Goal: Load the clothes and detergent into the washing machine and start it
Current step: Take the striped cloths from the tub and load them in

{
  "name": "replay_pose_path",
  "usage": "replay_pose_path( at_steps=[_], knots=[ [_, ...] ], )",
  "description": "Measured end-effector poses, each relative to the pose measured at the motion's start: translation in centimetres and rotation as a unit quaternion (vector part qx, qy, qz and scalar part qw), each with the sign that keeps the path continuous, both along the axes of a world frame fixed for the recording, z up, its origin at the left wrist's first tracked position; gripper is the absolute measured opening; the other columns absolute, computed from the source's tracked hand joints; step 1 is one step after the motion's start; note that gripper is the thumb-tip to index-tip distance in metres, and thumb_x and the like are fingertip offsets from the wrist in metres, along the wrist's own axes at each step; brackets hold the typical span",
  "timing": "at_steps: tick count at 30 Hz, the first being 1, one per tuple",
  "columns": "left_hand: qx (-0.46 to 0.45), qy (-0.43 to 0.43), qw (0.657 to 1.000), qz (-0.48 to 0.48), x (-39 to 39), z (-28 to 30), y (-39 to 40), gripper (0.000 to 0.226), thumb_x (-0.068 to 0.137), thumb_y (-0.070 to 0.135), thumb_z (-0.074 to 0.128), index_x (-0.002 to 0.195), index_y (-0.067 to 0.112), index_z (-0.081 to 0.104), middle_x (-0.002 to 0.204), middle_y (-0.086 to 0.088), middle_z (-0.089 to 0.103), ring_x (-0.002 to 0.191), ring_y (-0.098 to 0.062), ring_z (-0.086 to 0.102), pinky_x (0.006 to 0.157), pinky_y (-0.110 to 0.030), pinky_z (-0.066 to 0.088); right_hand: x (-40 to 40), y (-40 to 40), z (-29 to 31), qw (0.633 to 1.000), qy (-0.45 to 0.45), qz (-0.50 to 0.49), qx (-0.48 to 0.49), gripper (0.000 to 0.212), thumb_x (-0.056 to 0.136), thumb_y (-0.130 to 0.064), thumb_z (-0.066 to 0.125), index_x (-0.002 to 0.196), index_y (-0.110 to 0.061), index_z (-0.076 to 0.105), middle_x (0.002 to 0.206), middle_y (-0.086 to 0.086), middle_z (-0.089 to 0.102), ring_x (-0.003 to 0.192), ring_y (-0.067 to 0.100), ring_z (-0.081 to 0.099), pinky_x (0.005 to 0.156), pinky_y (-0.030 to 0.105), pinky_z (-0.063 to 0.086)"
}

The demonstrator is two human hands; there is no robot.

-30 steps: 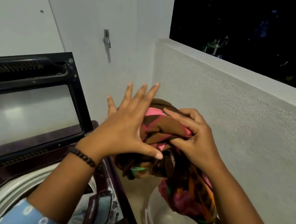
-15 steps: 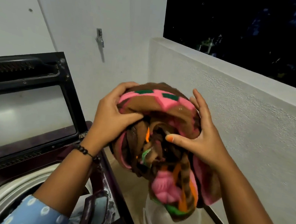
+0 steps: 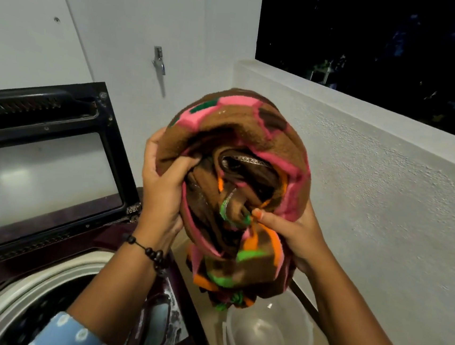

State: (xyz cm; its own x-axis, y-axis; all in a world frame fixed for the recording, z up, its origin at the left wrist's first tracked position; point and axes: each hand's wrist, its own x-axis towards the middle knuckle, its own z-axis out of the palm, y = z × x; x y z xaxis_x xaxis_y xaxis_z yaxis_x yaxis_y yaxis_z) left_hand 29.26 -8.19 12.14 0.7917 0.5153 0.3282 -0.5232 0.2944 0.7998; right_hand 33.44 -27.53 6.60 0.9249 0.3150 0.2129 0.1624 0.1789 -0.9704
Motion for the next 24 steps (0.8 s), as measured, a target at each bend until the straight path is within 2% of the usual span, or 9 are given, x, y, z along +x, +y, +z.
replay_pose_path(
  at_steps=[3,7,10,12,14,16,17,20,24],
  knots=[
    [0.081,0.019,0.995,-0.056,-0.5,-1.1,0.1,0.067,0.073,0.005,0.073,0.132,0.004,0.040,0.105,0.001,0.068,0.096,-0.014,0.067,0.080,-0.026,0.055,0.4,-0.5,-0.1,0.995,-0.022,-0.090,0.018,0.071,0.048,-0.017,0.084,0.115,-0.021,0.061,0.100,-0.004,0.075,0.093,0.015,0.071,0.077,0.027,0.057],
    [0.242,0.103,0.954,-0.143,-1.5,-1.1,2.7,0.109,0.054,0.059,0.085,0.141,0.023,0.031,0.139,-0.003,0.050,0.120,-0.009,0.059,0.090,-0.021,0.051,1.0,-1.1,-0.3,0.986,-0.054,-0.157,0.018,0.050,0.056,-0.004,0.076,0.099,-0.028,0.066,0.092,-0.005,0.075,0.087,0.017,0.070,0.078,0.035,0.058],
    [0.391,0.149,0.901,-0.114,-2.0,0.5,3.6,0.123,0.046,0.076,0.078,0.146,0.047,0.013,0.160,0.009,0.015,0.143,0.005,0.021,0.114,-0.026,0.028,1.3,-2.1,0.6,0.977,-0.109,-0.178,-0.050,0.052,0.055,-0.015,0.079,0.101,-0.035,0.064,0.097,-0.010,0.072,0.090,0.010,0.068,0.078,0.026,0.055],
    [0.502,0.153,0.847,-0.078,-2.1,1.8,3.1,0.132,0.043,0.077,0.077,0.147,0.053,-0.001,0.161,0.018,0.000,0.146,0.004,0.001,0.120,-0.035,0.013,1.1,-2.4,1.5,0.962,-0.162,-0.179,-0.124,0.056,0.057,-0.015,0.077,0.105,-0.039,0.061,0.100,-0.018,0.069,0.094,0.000,0.066,0.080,0.020,0.053],
    [0.624,0.163,0.763,-0.050,-1.8,2.7,2.0,0.138,0.042,0.078,0.076,0.145,0.054,-0.014,0.162,0.013,-0.011,0.148,-0.016,-0.018,0.118,-0.059,-0.004,0.8,-2.1,2.2,0.943,-0.224,-0.164,-0.182,0.062,0.059,-0.011,0.075,0.113,-0.037,0.060,0.105,-0.019,0.067,0.100,-0.001,0.063,0.085,0.021,0.051],
    [0.707,0.174,0.684,-0.043,-1.0,2.7,1.1,0.142,0.043,0.078,0.075,0.142,0.054,-0.023,0.163,0.006,-0.015,0.147,-0.026,-0.021,0.112,-0.066,-0.011,0.6,-1.5,2.7,0.922,-0.277,-0.153,-0.225,0.067,0.059,-0.003,0.077,0.119,-0.030,0.062,0.110,-0.009,0.067,0.105,0.008,0.063,0.090,0.031,0.052],
    [0.722,0.175,0.668,-0.049,-0.5,2.6,0.9,0.142,0.045,0.075,0.077,0.142,0.054,-0.024,0.164,0.003,-0.008,0.149,-0.029,-0.013,0.113,-0.066,-0.006,0.4,-1.2,3.0,0.912,-0.297,-0.153,-0.240,0.068,0.059,0.000,0.078,0.120,-0.027,0.062,0.111,-0.005,0.067,0.106,0.012,0.063,0.090,0.035,0.052],
    [0.682,0.137,0.716,-0.066,1.0,1.6,0.7,0.121,0.055,0.058,0.078,0.150,0.049,0.003,0.146,0.000,0.040,0.132,-0.023,0.043,0.107,-0.052,0.040,0.1,-1.2,3.8,0.897,-0.321,-0.167,-0.256,0.065,0.060,0.000,0.077,0.119,-0.024,0.063,0.111,-0.003,0.066,0.105,0.017,0.061,0.087,0.042,0.051],
    [0.581,0.073,0.810,-0.003,1.6,-0.2,-0.3,0.075,0.062,0.050,0.070,0.133,0.033,0.053,0.123,0.008,0.061,0.112,-0.009,0.058,0.097,-0.037,0.049,0.2,-2.1,4.9,0.904,-0.289,-0.127,-0.290,0.076,0.060,-0.017,0.080,0.129,-0.032,0.051,0.124,-0.011,0.058,0.117,0.015,0.053,0.098,0.045,0.045]
  ],
)
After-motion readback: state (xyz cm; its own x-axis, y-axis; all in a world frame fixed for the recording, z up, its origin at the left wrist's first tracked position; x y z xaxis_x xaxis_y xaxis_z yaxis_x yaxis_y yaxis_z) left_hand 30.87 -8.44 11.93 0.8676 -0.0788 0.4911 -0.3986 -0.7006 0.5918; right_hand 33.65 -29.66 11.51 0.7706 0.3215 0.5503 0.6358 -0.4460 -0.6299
